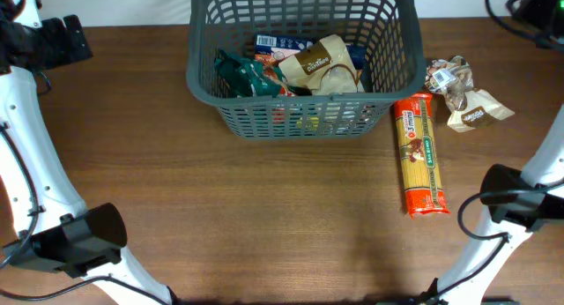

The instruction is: Pack container

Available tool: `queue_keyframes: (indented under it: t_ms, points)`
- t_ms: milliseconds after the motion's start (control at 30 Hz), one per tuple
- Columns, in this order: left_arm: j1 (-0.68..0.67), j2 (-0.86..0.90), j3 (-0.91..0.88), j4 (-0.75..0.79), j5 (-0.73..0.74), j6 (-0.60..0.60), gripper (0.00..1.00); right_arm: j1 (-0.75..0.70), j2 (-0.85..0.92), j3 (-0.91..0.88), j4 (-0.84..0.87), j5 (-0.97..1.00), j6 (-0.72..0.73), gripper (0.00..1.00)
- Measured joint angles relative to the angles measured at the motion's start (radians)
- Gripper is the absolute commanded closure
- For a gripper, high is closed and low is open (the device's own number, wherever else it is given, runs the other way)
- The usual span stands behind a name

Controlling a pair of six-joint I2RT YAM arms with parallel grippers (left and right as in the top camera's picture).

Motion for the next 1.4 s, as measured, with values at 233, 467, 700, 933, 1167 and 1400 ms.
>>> queue_keyframes:
  t_ms: [233, 467, 700, 933, 1167, 1400]
  points:
    - [0.0, 0.0, 0.0, 0.0, 0.0, 0.0, 0.01, 0.0, 0.026, -0.197, 0.05, 0.112, -0.116, 0.37]
    - [0.0, 0.0, 0.0, 0.0, 0.0, 0.0, 0.01, 0.009, 0.031, -0.451, 0.138, 0.237, -0.208, 0.35]
    - [0.0, 0.0, 0.0, 0.0, 0.0, 0.0, 0.01, 0.021, 0.031, -0.726, 0.276, 0.33, -0.261, 0.3]
    - [0.0, 0.0, 0.0, 0.0, 0.0, 0.0, 0.01, 0.054, 0.032, -0.882, 0.41, 0.411, -0.319, 0.2]
    - [0.0, 0.0, 0.0, 0.0, 0.0, 0.0, 0.01, 0.113, 0.033, -0.896, 0.452, 0.443, -0.408, 0.2]
    - [0.0, 0.0, 0.0, 0.0, 0.0, 0.0, 0.01, 0.122, 0.076, -0.896, 0.5, 0.454, -0.423, 0.2]
